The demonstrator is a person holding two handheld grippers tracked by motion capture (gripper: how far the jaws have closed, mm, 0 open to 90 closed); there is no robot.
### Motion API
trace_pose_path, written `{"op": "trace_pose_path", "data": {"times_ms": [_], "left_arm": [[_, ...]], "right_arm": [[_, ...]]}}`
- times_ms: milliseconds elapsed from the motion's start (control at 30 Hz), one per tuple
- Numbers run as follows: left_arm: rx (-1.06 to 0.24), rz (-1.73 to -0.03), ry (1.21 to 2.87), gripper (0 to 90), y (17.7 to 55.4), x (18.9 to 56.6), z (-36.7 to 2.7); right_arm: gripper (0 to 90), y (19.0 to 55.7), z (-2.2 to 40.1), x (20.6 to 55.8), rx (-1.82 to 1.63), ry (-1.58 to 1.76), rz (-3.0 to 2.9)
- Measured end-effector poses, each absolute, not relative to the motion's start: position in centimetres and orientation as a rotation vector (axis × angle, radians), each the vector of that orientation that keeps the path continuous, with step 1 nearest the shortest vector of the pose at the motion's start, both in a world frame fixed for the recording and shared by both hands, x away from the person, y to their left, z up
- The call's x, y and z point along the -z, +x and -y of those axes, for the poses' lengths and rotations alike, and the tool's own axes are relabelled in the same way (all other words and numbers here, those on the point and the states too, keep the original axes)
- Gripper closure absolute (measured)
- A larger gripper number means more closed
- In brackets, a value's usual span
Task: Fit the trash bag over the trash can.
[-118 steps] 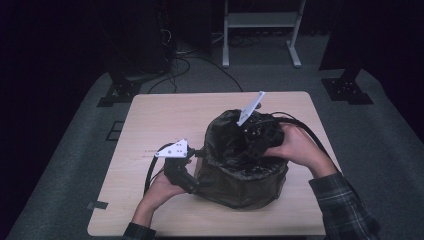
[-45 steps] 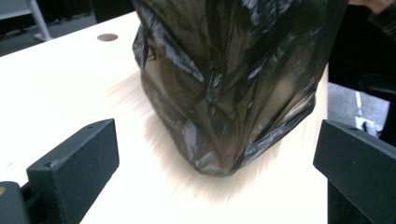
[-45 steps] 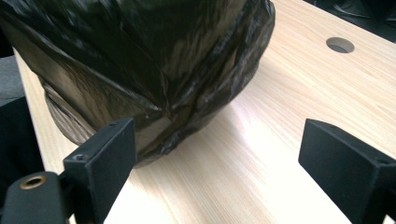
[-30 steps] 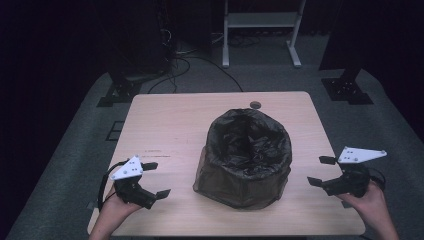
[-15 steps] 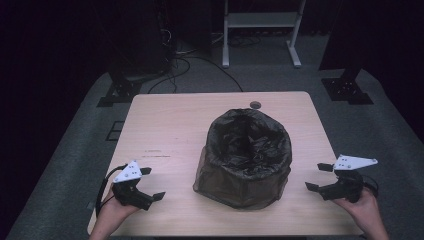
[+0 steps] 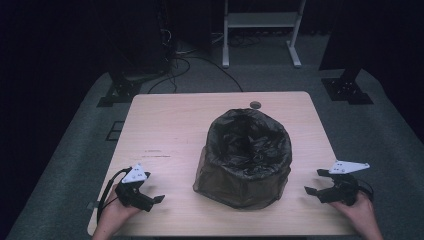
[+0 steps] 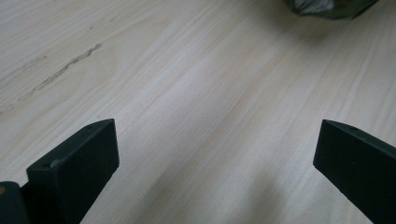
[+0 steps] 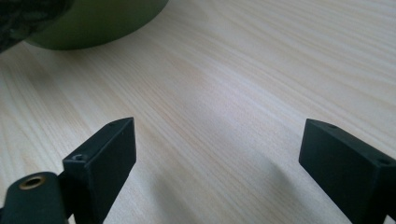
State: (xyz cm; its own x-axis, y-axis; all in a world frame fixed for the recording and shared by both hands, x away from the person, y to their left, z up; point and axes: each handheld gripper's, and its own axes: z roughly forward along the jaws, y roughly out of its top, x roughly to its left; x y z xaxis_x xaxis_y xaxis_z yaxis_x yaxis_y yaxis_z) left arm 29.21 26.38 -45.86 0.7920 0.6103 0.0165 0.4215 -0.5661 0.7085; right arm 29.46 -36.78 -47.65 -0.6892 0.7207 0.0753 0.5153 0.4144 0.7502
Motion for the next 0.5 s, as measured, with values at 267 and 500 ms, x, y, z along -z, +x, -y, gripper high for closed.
{"op": "trace_pose_path", "data": {"times_ms": [267, 500], "left_arm": [[-0.339, -0.786, 2.3, 0.0, 29.4, 46.9, -26.2], [-0.338, -0.79, 2.311, 0.0, 29.5, 47.2, -26.1]], "right_arm": [[9.8, 29.5, 37.0, 48.4, -1.122, 1.091, -2.408], [9.8, 29.6, 36.9, 48.5, -1.093, 1.095, -2.419]]}}
